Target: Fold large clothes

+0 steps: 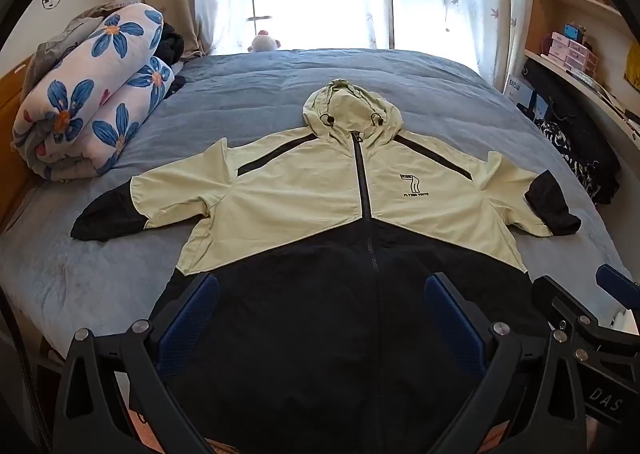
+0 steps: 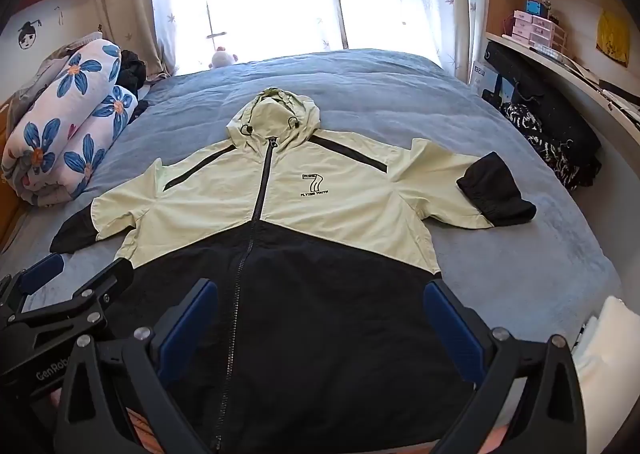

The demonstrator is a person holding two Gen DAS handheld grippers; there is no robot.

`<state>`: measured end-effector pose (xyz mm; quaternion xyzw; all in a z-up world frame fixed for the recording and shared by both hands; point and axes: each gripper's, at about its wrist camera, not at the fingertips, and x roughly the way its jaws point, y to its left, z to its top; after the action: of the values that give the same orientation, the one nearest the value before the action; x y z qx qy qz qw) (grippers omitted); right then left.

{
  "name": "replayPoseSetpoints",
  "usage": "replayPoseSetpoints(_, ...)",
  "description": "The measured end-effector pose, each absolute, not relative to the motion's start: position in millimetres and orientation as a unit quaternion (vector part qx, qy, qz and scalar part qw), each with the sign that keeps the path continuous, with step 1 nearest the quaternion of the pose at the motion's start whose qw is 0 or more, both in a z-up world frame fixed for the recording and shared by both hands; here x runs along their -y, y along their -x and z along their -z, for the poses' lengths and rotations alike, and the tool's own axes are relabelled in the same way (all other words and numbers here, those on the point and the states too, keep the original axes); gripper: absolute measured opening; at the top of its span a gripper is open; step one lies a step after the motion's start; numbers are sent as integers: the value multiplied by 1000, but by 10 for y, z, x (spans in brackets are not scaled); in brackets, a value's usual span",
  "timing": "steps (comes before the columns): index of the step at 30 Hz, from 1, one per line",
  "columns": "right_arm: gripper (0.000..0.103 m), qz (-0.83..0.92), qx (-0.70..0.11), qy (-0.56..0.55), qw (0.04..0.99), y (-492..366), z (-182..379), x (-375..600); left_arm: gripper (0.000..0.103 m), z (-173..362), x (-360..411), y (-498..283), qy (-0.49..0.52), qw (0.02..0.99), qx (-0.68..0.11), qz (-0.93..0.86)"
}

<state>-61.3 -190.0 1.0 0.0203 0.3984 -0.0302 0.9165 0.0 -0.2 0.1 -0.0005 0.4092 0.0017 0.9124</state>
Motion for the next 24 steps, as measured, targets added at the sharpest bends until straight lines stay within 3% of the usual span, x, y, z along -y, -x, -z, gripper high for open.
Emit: replayPoseSetpoints(24, 103, 26, -398, -30, 917, 613, -34, 1955, 101, -7, 43, 49, -6, 912, -411, 5)
